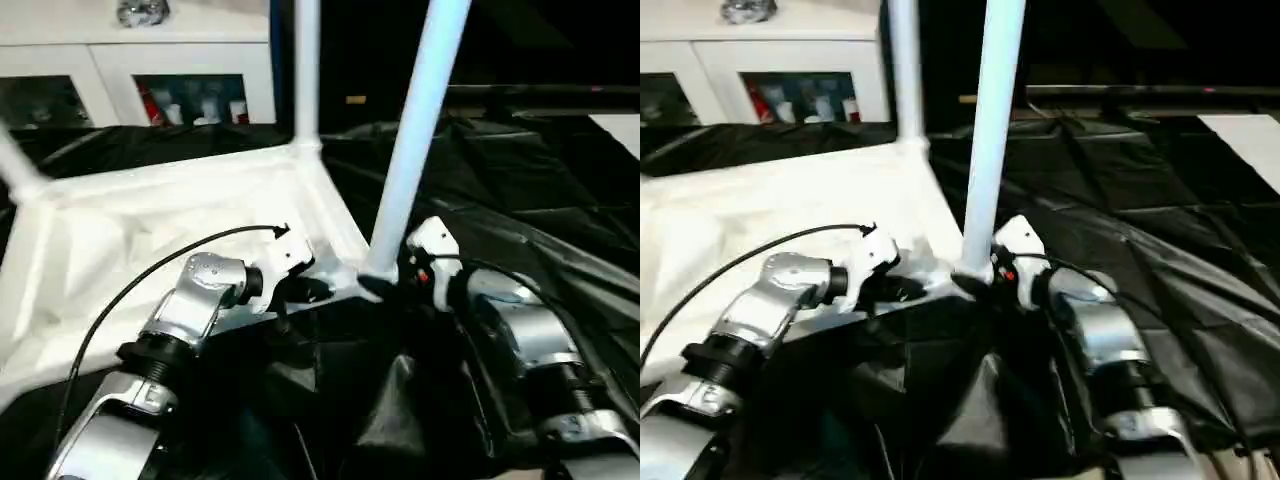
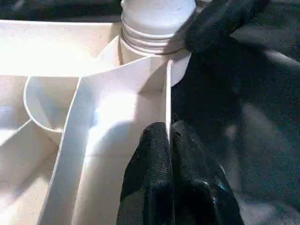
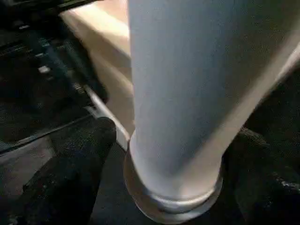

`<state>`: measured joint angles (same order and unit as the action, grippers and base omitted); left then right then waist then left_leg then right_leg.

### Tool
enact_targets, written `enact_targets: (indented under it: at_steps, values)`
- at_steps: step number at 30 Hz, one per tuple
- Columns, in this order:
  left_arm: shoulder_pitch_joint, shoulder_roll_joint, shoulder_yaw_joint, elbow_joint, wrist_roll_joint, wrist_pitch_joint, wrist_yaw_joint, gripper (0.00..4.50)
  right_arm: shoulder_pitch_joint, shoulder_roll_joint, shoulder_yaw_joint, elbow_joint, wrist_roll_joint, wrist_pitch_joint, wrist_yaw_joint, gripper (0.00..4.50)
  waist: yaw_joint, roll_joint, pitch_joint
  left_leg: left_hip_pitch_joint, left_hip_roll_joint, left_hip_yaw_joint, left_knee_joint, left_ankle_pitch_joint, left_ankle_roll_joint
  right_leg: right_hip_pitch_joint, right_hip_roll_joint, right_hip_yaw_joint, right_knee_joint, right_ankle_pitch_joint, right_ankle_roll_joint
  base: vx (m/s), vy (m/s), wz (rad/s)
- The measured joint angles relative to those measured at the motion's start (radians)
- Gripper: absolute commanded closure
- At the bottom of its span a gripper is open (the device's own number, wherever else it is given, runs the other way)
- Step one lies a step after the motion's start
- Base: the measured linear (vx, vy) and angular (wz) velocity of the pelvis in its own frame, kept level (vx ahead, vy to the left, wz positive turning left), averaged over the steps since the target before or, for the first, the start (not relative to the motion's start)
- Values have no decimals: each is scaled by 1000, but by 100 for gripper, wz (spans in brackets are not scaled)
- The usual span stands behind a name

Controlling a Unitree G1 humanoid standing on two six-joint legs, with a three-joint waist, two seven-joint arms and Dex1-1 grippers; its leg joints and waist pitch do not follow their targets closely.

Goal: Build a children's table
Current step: Rotate leg to tighten

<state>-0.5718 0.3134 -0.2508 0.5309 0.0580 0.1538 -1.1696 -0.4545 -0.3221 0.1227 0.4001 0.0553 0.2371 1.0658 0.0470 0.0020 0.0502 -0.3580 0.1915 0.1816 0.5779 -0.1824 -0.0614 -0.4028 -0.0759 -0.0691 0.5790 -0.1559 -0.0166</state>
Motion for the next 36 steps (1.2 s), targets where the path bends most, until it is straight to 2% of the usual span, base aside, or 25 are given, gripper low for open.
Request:
enact_targets:
  at_steps: [10,11,16,17,22,27,32,34,36]
  values:
    - [16,31,-23,-30,-4,-16,-80,450,20,-28,24,-43,32,43,112,81,12,0,0,1,0,1,0,0,0,1,0,1,0,0,0,0,0,0]
    - [16,32,-23,-30,-4,-17,-83,450,20,-30,24,-44,33,46,119,102,12,0,0,1,0,1,0,0,0,1,0,1,0,0,0,0,0,0]
    - [16,33,-26,-30,-6,-20,-93,450,20,-35,24,-45,33,50,125,113,14,3,-1,1,0,1,0,0,0,1,0,1,0,0,0,0,0,0]
    - [16,33,-26,-30,-6,-20,-93,450,20,-35,24,-46,33,54,125,140,14,3,-2,1,0,1,0,0,0,1,0,1,0,0,0,0,0,0]
    - [16,28,-21,-26,-5,-4,-87,450,20,-22,17,-35,32,55,103,166,14,4,-2,3,0,1,0,0,0,3,0,1,0,0,0,0,0,0]
    - [11,-23,16,4,13,44,38,450,19,88,-54,32,14,31,-118,195,2,6,-4,8,-1,1,0,0,0,7,-1,2,-1,-4,6,0,0,0]
    - [-19,-99,41,45,36,107,194,450,-17,216,-124,96,-20,34,-430,199,-22,7,-3,8,-3,-2,3,0,0,6,-3,-1,-7,-5,8,-31,6,-3]
    - [-19,-122,48,47,40,117,235,450,-29,244,-137,113,-30,30,-510,199,-34,9,-2,7,-4,-8,3,0,0,8,-3,-8,-17,-5,8,0,0,0]
    - [-19,-134,57,47,46,129,254,450,-40,264,-139,131,-46,13,-560,199,-45,17,2,6,-2,-15,1,0,0,15,-7,-29,-34,-5,8,0,0,0]
